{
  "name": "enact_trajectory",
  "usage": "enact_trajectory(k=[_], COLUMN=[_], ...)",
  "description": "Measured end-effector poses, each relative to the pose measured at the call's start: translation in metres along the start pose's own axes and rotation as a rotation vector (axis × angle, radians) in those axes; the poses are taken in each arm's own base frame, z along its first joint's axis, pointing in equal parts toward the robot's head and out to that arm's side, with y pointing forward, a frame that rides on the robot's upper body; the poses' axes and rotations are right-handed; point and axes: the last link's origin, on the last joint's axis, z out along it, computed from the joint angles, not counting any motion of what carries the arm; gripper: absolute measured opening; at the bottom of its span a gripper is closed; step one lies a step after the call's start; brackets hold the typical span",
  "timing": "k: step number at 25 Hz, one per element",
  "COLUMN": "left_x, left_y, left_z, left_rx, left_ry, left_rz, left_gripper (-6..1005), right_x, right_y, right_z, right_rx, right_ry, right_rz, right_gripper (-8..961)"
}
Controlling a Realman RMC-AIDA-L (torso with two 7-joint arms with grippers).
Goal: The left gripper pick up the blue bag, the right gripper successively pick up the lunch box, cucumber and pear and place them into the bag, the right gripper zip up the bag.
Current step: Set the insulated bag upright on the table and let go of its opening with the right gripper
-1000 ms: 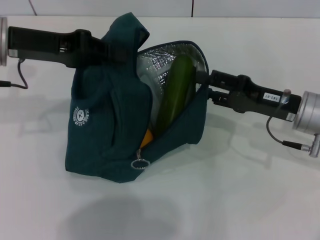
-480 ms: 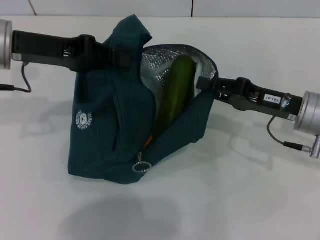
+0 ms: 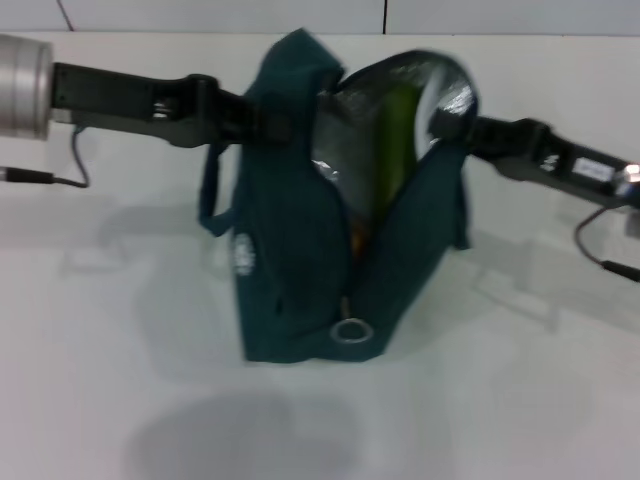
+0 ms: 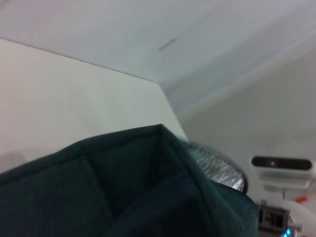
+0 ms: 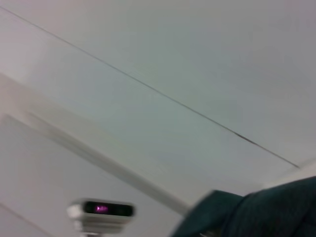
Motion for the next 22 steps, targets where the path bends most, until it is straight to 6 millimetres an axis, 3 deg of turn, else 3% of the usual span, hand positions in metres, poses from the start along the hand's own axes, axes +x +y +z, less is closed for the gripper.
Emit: enact_trajectory(k=[6, 12, 22], left_x=[0.006, 0.001, -0.002], left_y=[0.016, 0.008, -0.003], left_z=[0.035, 0.068, 0.075], left_rx=[-0.076, -0.092, -0.051], left_ry=[-0.044, -0.072, -0.056], left_rz=[0.031, -0.002, -0.018], left_gripper=[43, 43, 44], right_x=[-0.011, -0.010, -0.013], right_y=[0.018, 0.015, 0.012], right_z=[-0.044, -0.078, -0.079], right_rx=[-0.028, 0.017, 0.040], right_ry=[-0.027, -0.054, -0.049], right_rz=[-0.108, -0.089, -0.101], right_gripper=[55, 31, 52])
